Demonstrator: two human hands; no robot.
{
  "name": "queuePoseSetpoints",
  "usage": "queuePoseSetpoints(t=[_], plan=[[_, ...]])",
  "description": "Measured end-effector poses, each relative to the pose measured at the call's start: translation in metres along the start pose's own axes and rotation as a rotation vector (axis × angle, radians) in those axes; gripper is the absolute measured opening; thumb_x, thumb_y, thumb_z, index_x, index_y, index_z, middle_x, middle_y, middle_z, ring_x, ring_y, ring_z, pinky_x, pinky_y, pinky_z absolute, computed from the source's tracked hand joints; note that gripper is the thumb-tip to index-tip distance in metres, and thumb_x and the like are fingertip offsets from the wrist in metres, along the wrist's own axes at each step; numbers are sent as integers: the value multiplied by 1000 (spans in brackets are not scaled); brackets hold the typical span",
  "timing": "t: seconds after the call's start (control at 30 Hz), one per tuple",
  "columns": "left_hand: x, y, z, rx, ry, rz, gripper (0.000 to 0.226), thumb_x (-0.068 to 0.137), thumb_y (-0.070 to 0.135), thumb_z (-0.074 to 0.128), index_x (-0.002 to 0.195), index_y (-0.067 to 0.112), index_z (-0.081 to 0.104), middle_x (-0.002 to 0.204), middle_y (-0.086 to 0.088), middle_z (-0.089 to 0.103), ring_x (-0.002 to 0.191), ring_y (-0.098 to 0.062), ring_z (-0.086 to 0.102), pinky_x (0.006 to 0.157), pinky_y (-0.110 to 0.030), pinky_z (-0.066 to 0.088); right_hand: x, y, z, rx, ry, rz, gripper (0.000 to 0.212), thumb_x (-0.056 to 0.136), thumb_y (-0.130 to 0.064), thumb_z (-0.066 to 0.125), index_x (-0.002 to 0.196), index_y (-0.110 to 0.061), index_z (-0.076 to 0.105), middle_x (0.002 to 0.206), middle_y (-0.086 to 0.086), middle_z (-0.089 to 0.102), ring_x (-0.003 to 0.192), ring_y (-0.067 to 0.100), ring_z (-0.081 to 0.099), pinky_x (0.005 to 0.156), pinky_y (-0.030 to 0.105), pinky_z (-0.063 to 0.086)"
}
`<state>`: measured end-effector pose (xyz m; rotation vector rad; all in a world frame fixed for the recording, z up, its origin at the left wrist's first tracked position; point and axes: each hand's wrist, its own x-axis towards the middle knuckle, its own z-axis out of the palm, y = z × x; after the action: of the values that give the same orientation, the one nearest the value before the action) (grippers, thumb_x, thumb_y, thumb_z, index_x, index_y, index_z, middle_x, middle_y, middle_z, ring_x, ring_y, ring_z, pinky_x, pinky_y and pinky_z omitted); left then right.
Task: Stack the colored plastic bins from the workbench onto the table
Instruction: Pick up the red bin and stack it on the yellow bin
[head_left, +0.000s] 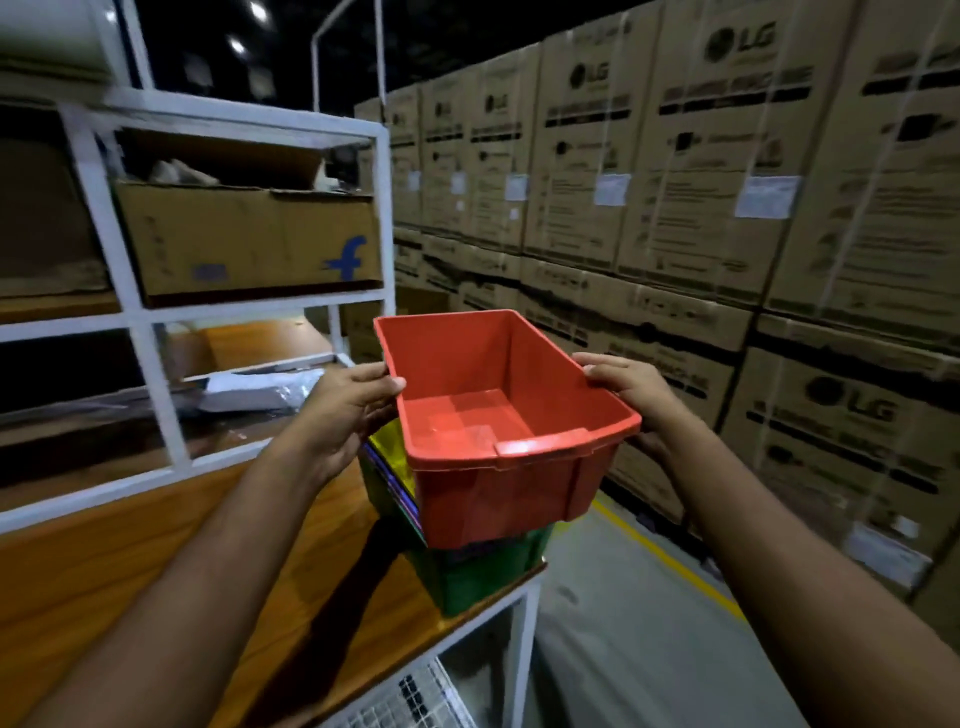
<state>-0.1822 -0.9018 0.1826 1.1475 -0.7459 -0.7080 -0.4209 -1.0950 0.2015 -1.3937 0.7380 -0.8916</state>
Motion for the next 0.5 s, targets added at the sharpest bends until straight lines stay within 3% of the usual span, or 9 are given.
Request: queuePoseSetpoints(t=[0.13,0.33,0.5], plan=[[21,-18,-3,3,28,-2,31,85,-7,57,112,4,67,101,-9,74,86,-15,71,76,-20,57,51,10,4,68,-108,30,33,85,9,52,113,3,68,85,15,74,65,16,71,58,23,57],[23,-35,1,-9,148,25,35,87,-13,50,117,-2,62,101,-10,72,80,-10,71,69,-18,56,98,22,13,71,-226,61,33,86,7,55,117,4,66,101,25,70,75,24,69,64,29,60],[19,-46,2,26,269,26,39,86,-15,48,122,-6,59,121,-22,63,104,-27,63,92,-31,51,118,41,18,2,-320,58,30,87,9,53,112,1,68,91,20,72,72,23,71,63,31,61]])
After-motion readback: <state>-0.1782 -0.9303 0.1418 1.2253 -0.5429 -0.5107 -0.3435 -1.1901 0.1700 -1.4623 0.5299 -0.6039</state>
